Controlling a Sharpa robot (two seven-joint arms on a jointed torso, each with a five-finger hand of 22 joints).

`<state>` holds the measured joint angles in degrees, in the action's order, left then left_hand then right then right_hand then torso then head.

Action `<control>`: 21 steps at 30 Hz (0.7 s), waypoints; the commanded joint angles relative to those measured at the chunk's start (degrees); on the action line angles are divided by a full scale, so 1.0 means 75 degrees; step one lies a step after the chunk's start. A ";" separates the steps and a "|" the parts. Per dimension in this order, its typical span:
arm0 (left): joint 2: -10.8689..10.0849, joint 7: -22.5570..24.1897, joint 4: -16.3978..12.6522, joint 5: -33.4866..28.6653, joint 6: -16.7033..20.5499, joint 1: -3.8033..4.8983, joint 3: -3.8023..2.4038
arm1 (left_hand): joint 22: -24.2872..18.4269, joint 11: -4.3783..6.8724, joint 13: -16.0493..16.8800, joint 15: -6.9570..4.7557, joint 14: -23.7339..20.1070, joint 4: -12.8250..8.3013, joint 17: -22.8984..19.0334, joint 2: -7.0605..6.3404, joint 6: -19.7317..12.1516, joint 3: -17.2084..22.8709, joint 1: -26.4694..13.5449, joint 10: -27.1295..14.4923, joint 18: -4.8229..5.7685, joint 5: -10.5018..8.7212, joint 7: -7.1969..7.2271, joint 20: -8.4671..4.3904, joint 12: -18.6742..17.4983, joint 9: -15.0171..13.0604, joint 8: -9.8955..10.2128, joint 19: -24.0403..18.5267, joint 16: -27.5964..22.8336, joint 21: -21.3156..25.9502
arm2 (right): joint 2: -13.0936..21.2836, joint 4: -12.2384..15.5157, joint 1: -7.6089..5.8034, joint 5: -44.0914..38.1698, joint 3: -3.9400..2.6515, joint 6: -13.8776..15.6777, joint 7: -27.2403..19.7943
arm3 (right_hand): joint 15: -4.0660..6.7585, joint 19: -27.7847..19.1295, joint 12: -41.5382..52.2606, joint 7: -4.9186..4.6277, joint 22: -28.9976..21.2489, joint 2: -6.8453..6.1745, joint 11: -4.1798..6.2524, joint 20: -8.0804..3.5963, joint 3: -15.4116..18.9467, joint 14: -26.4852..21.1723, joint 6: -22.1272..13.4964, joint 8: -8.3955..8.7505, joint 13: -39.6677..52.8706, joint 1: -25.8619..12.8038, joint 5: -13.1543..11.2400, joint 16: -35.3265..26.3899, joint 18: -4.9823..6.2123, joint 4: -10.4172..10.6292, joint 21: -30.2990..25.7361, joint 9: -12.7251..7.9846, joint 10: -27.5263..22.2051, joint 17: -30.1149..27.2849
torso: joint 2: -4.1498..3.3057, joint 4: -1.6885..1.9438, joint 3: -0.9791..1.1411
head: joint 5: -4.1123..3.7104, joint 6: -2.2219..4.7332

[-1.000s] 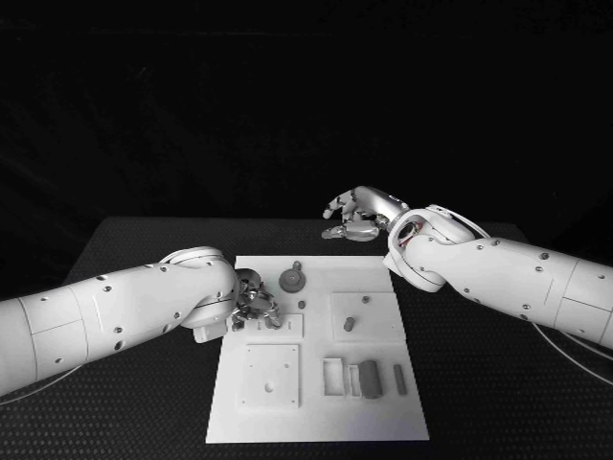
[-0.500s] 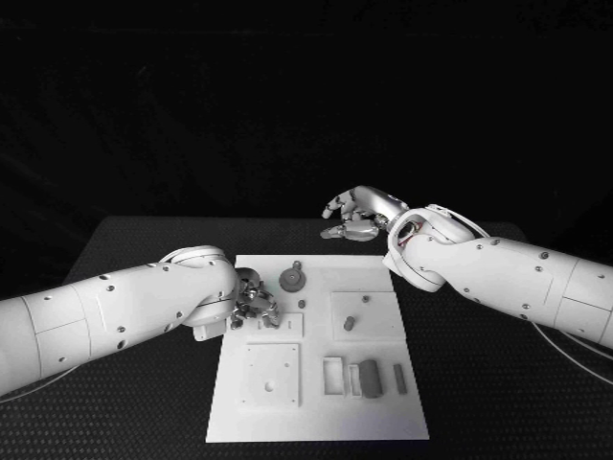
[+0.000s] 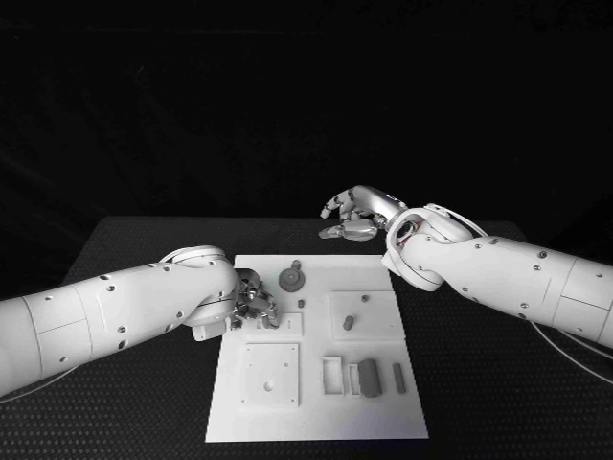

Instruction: Assemble the parts on the task board

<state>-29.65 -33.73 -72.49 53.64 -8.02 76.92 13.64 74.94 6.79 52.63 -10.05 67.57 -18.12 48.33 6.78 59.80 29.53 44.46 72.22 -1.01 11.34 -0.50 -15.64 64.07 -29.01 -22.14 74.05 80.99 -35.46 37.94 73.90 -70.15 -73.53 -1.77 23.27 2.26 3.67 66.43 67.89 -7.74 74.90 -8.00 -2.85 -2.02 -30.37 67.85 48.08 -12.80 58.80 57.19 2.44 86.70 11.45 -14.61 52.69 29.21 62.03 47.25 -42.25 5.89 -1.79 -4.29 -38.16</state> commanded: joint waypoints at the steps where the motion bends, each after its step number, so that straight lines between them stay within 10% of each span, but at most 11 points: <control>1: 0.0024 -0.0020 0.0001 0.0035 -0.0147 -0.0003 -0.0003 | 0.0129 0.0062 0.0010 -0.0271 -0.0213 0.0321 -0.0011 0.0076 0.0788 0.0311 -0.0010 0.0069 -0.0107 -0.0052 0.0208 -0.0019 -0.0042 -0.4141 -0.0649 0.0038 0.0028 0.0024 | -0.0005 0.0015 -0.0001 -0.0013 -0.0005 -0.0085 -0.0041 | -0.0028 0.0023 -0.0033 -0.0213 0.0068 0.0066 0.0008 -0.0035 -0.0010 -0.0044 -0.0172 0.0003 -0.0008 0.0016 0.0051 -0.0046 0.0474 -0.0051 -0.0032 0.0004 -0.0064 0.0000 | 0.0001 0.0005 -0.0003 | -0.0003 -0.0011; 21: 0.0094 -0.0015 0.0069 0.0216 -0.0123 -0.0024 -0.0003 | 0.0130 0.0071 0.0009 -0.0273 -0.0201 0.0335 -0.0041 0.0091 0.0820 0.0320 -0.0029 0.0089 -0.0105 -0.0121 0.0217 -0.0018 -0.0049 -0.4216 -0.0606 0.0051 0.0044 0.0026 | -0.0011 0.0025 -0.0001 -0.0013 -0.0005 -0.0083 -0.0049 | -0.0028 0.0021 -0.0032 -0.0212 0.0072 0.0076 0.0009 -0.0033 -0.0004 -0.0046 -0.0169 0.0001 -0.0012 0.0015 0.0051 -0.0046 0.0474 -0.0060 -0.0034 0.0005 -0.0065 0.0000 | 0.0004 0.0004 -0.0002 | -0.0011 -0.0011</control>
<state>-29.05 -33.80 -71.94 54.64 -8.14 76.79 13.63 74.93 6.80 52.62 -10.03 67.55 -18.05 48.09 6.86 59.90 29.46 44.04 72.41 -1.01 10.45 -0.40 -15.51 64.07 -29.85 -22.15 74.16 80.98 -35.46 37.89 73.98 -70.15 -73.53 -1.77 23.15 2.26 3.67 66.41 67.89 -7.71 74.90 -8.00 -2.85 -2.01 -30.37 67.85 48.03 -12.80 58.81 57.19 2.44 86.70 11.45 -14.61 52.69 29.21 62.03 47.25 -42.24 5.90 -1.80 -4.36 -38.25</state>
